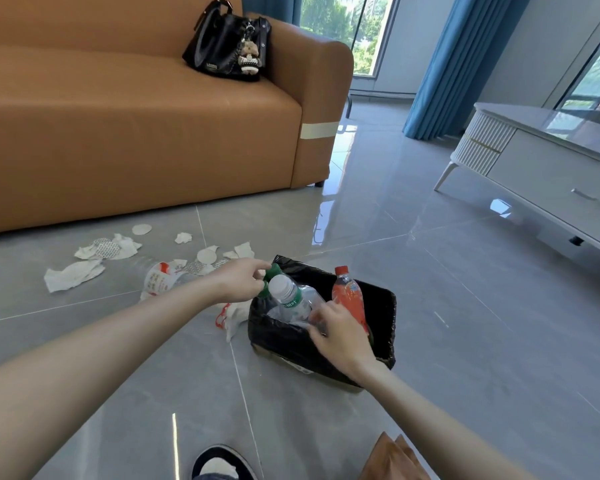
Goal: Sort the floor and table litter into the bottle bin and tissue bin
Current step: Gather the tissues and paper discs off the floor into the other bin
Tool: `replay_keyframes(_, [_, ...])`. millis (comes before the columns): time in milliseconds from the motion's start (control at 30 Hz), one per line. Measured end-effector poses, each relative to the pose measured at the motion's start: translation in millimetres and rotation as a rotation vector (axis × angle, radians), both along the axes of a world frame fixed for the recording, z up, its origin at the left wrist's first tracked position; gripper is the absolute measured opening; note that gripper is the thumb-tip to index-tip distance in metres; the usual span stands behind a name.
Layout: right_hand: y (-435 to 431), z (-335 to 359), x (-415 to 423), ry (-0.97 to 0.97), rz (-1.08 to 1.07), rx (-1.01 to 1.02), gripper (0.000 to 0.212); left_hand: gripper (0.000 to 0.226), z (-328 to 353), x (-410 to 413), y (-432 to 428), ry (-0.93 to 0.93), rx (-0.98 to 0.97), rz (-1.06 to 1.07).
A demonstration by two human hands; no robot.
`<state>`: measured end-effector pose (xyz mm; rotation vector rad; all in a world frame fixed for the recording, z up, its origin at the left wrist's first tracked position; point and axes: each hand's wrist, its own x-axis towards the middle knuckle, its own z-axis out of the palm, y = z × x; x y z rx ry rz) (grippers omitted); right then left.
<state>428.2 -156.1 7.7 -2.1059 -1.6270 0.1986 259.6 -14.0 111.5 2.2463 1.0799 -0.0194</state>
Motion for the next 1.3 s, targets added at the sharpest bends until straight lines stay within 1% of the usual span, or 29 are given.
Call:
replay_keyframes(67, [0.1, -9.5, -8.8, -0.091, 0.046, -0.120, 0.018, 0.047, 0.8, -6.1, 2.0, 0.015, 0.003, 0.012])
replay_keyframes(100, [0.9, -12.4, -11.2, -0.119, 0.028, -0.133, 0.020, 0.047, 0.7, -9.1, 3.3, 0.024, 0.005, 0.016])
replay_keyframes(267, [9.2, -15.3, -11.3, -0.200, -0.029, -0.089, 0.018, 0.046, -0.7, -21.2, 11.7, 0.042, -0.007, 0.039])
replay_keyframes(367, [14.4, -12.5, -7.7, -0.213, -0.096, -0.090, 0.017, 0.046, -1.4, -25.0, 15.7, 0.038, 0.000, 0.049])
replay_keyframes(500, [22.2, -9.6, 1.5, -0.213, -0.218, -0.140, 0.017, 0.046, -1.7, -25.9, 21.8, 0.023, -0.010, 0.066])
replay_keyframes(633, [27.5, -11.0, 10.2, -0.216, -0.285, -0.152, 0.030, 0.046, -6.2, -24.9, 26.1, 0.029, -0.017, 0.068])
replay_keyframes(700, [29.4, -10.4, 11.6, -0.229, -0.302, -0.193, 0.036, 0.048, -9.3, -25.0, 28.1, 0.027, -0.021, 0.074])
replay_keyframes(867, [37.3, -8.1, 8.9, -0.280, -0.338, -0.297, 0.036, 0.049, -18.0, -28.5, 38.4, 0.012, -0.032, 0.086])
replay_keyframes(967, [43.2, -4.4, -0.1, -0.409, -0.300, -0.378, 0.033, 0.048, -23.6, -30.9, 45.8, 0.002, -0.027, 0.100])
replay_keyframes(1033, [50.6, -2.1, -5.8, -0.508, -0.253, -0.366, 0.035, 0.047, -28.7, -33.0, 50.4, 0.002, -0.015, 0.106])
replay_keyframes(1067, [56.4, -0.7, -8.7, -0.527, -0.231, -0.341, 0.035, 0.047, -31.6, -34.0, 52.8, 0.001, -0.014, 0.106])
replay_keyframes(1167, [82.5, -1.0, -19.4, -0.483, -0.169, -0.291, 0.032, 0.048, -39.8, -37.3, 61.4, 0.003, -0.017, 0.111])
replay_keyframes(1300, [121.6, -14.2, -42.3, -0.317, -0.096, -0.310, 0.031, 0.045, -49.8, -46.0, 74.4, -0.034, 0.009, 0.118])
